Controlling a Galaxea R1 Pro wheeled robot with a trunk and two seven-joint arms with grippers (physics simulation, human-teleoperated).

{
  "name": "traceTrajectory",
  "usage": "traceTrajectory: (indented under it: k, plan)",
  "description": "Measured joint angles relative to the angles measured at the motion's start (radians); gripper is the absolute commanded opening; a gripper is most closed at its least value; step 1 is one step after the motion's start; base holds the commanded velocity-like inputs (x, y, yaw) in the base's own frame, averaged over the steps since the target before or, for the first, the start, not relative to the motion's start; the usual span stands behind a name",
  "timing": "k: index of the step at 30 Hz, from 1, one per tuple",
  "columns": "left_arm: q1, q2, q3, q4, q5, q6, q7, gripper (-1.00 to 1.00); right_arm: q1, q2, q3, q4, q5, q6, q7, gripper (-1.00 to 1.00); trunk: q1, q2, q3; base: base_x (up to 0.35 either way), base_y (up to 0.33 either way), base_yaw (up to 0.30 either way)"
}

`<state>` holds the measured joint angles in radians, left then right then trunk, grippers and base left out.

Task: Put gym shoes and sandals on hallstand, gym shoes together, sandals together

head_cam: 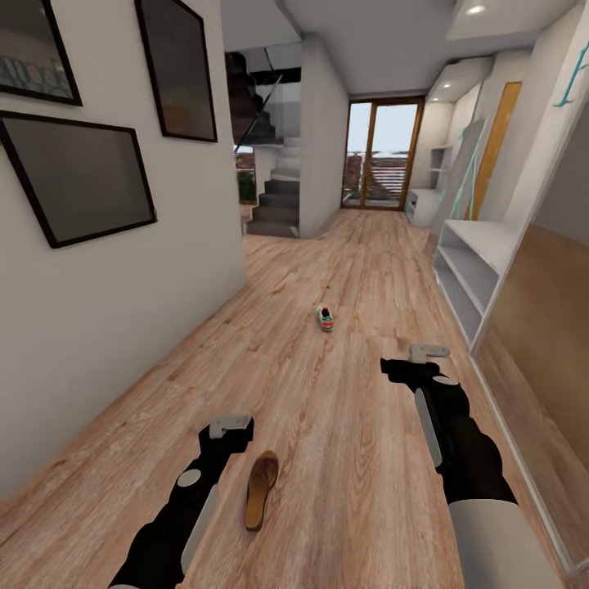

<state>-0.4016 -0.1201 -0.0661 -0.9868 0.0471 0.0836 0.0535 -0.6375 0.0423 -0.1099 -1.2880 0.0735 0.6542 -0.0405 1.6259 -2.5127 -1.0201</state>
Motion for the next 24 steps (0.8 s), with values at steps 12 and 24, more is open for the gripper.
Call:
traceTrajectory:
  k: [12,24]
  plan:
    - [0.000,0.000,-0.004,0.080,-0.001,-0.089,-0.002,1.00,0.000,0.000,-0.001,0.000,-0.001,0.000,0.000,1.00,0.005,-0.003,-0.066,0.000,0.000,0.000]
    - [0.000,-0.001,-0.011,0.125,-0.003,-0.118,-0.002,1.00,0.000,0.000,-0.001,0.000,-0.001,0.000,0.000,1.00,0.011,-0.006,-0.132,0.000,0.000,0.000]
